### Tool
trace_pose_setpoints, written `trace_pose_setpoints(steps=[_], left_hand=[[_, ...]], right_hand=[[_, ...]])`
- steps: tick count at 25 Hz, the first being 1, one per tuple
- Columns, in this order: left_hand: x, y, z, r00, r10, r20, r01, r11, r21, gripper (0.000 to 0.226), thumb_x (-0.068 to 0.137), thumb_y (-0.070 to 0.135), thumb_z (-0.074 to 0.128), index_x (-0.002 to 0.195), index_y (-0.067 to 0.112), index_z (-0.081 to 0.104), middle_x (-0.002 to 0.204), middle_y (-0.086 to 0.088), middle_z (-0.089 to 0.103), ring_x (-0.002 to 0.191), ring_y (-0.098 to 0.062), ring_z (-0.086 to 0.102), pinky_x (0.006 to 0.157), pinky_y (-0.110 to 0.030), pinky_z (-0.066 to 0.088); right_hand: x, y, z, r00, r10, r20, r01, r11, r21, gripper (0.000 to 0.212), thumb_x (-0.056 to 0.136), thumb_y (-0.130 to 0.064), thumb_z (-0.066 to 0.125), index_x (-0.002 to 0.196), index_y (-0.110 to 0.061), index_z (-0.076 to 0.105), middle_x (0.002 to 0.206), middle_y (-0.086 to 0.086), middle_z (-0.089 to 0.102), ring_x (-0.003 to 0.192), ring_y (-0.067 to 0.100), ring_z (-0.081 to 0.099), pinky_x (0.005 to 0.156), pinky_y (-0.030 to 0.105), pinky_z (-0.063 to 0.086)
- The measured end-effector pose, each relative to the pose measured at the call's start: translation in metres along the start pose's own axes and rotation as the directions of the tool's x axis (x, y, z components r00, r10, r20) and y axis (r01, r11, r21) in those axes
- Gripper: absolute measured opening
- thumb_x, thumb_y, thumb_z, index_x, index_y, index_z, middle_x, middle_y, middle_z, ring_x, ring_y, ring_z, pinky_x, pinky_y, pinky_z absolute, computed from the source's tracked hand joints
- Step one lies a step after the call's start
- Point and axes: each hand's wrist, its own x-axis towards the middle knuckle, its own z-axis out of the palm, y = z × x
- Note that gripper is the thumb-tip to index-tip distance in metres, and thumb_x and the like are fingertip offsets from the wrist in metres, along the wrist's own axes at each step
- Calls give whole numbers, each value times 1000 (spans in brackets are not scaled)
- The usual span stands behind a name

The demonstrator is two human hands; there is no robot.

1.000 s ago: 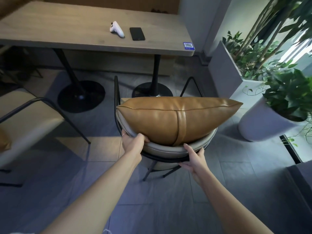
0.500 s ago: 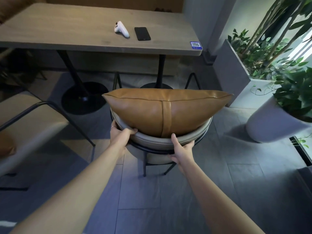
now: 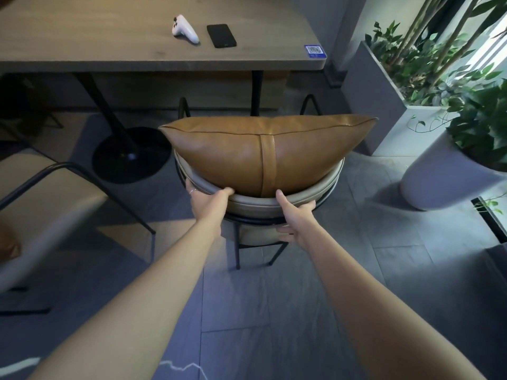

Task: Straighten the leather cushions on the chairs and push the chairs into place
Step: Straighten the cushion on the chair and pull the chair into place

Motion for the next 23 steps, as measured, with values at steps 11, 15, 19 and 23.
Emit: trace_pose_setpoints(steps=[11, 15, 19, 23], left_hand=[[-12, -5, 36, 996, -31, -88, 37, 996, 78, 119, 58, 23, 76, 160, 17, 14, 160, -13, 37, 138, -36, 45, 114, -46, 38], [3, 2, 38, 994, 20, -105, -7, 992, 123, 125, 74, 12, 79, 162, 29, -8, 167, -11, 28, 145, -36, 37, 119, -44, 31], [20, 9, 40, 996, 61, -65, -48, 984, 174, 130, 76, 24, 84, 160, 33, -15, 171, -5, 17, 149, -34, 32, 121, -43, 27], [31, 18, 54, 997, 71, -36, -61, 973, 221, 133, 75, 36, 85, 158, 35, -19, 171, -5, 15, 149, -33, 33, 120, -49, 30]], right_hand=[[25, -42, -65, 989, -113, -91, 115, 993, 9, 82, 86, -32, 72, 152, -31, 23, 145, 7, 53, 119, 37, 61, 92, 55, 56], [41, -56, -65, 991, -131, -30, 131, 991, -3, 67, 90, -22, 73, 143, -21, 32, 139, 6, 52, 121, 34, 58, 95, 56, 55], [58, -71, -64, 988, -156, 12, 156, 988, 8, 59, 90, -21, 75, 135, -20, 37, 133, 3, 51, 114, 28, 55, 93, 54, 56], [75, -89, -67, 984, -174, 30, 174, 985, -9, 49, 91, -20, 72, 123, -23, 36, 127, 0, 46, 108, 24, 48, 91, 52, 57]])
